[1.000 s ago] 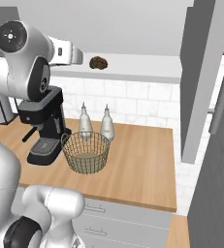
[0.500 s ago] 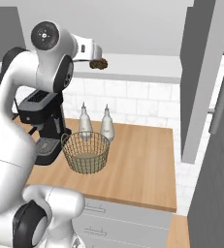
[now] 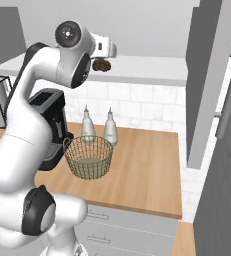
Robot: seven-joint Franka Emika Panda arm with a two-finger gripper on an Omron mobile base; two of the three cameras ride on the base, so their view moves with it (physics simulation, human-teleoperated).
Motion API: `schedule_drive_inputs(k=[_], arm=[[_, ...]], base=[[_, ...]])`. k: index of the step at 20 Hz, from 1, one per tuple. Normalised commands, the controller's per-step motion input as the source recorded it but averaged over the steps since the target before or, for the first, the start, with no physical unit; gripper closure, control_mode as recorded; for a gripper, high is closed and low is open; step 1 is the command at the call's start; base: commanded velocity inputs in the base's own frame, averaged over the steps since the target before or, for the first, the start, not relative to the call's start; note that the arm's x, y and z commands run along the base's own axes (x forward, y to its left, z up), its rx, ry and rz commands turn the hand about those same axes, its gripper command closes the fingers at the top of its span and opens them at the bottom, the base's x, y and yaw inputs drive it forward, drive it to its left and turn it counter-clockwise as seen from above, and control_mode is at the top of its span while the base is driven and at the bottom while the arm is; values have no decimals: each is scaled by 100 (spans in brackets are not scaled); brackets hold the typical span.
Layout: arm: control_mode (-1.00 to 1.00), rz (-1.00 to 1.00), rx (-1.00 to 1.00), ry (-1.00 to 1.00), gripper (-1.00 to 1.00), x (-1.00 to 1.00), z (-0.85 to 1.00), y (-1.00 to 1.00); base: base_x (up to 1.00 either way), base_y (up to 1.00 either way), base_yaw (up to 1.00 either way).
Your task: Open the cabinet, pick up the bread from the cabinet and place it in the basket. Then move the basket to the dining counter.
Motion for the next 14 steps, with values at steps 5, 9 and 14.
schedule_drive_inputs(k=[5, 9, 14], arm=[[-100, 0, 0, 1, -100, 60, -6, 0], [-100, -1, 0, 5, -100, 33, -26, 0], [-100, 0, 0, 4, -100, 25, -20, 0]], base=[[0, 0, 0], [0, 0, 0], [0, 0, 0]])
